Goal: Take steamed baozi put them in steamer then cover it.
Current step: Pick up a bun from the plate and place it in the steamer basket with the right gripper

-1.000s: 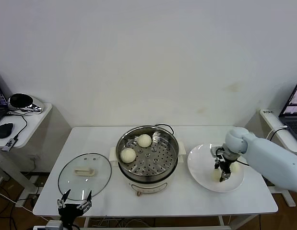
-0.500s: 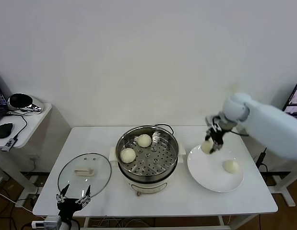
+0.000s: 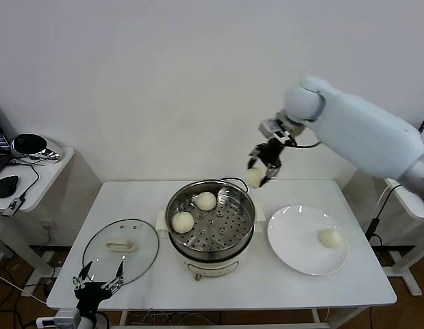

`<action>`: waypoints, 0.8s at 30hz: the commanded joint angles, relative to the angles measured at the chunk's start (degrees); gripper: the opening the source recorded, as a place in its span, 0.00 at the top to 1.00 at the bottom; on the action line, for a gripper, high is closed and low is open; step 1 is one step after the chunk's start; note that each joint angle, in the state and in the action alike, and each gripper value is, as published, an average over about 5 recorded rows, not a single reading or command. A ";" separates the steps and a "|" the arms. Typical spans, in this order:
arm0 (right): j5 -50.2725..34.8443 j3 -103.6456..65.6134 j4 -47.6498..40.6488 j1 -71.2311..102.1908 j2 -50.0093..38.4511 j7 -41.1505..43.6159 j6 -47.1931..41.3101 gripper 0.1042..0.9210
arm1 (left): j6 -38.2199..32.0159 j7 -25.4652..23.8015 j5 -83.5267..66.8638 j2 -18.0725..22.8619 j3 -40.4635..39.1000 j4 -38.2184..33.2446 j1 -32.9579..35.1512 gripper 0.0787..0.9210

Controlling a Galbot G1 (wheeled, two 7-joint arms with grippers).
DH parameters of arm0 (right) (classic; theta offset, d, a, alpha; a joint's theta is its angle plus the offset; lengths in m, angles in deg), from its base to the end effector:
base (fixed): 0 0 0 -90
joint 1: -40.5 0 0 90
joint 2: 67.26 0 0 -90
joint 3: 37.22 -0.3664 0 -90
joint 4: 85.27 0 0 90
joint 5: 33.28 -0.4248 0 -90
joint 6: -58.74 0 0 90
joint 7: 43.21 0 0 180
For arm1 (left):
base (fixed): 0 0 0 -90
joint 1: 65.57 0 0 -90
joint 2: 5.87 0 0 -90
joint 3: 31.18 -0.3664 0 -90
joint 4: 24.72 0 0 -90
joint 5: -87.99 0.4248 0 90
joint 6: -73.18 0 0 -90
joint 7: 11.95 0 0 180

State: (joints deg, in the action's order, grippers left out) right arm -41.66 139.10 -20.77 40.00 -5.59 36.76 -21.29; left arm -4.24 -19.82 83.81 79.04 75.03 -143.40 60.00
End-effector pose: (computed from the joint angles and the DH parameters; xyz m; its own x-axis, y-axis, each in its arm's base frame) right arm 0.6648 0.0761 0.0304 -0.0738 -0.2955 0.9525 -0.6892 -0.6752 -0.2629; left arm 0.2023 0.1180 -0.3323 -0.9446 -0.0924 0.3149 -0.0575 0.9913 0.1184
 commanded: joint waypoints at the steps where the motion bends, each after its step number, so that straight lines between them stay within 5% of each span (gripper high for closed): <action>1: 1.05 1.69 -0.79 -0.87 8.56 0.10 20.59 0.40 | -0.09 0.12 -0.23 0.22 0.27 -0.33 0.11 0.12; 9: 20.47 1.02 9.22 3.16 9.08 -5.14 22.82 0.40 | -0.17 0.28 -0.23 0.40 0.09 0.30 -0.10 0.12; 24: 25.76 0.87 13.91 10.12 11.83 -5.25 30.72 0.40 | -0.34 0.40 0.85 0.34 0.13 1.38 -0.35 0.12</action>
State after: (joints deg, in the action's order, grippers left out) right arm -21.55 140.52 -9.51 47.22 4.02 32.20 3.83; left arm -4.54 -19.45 84.20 79.45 75.18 -142.19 59.55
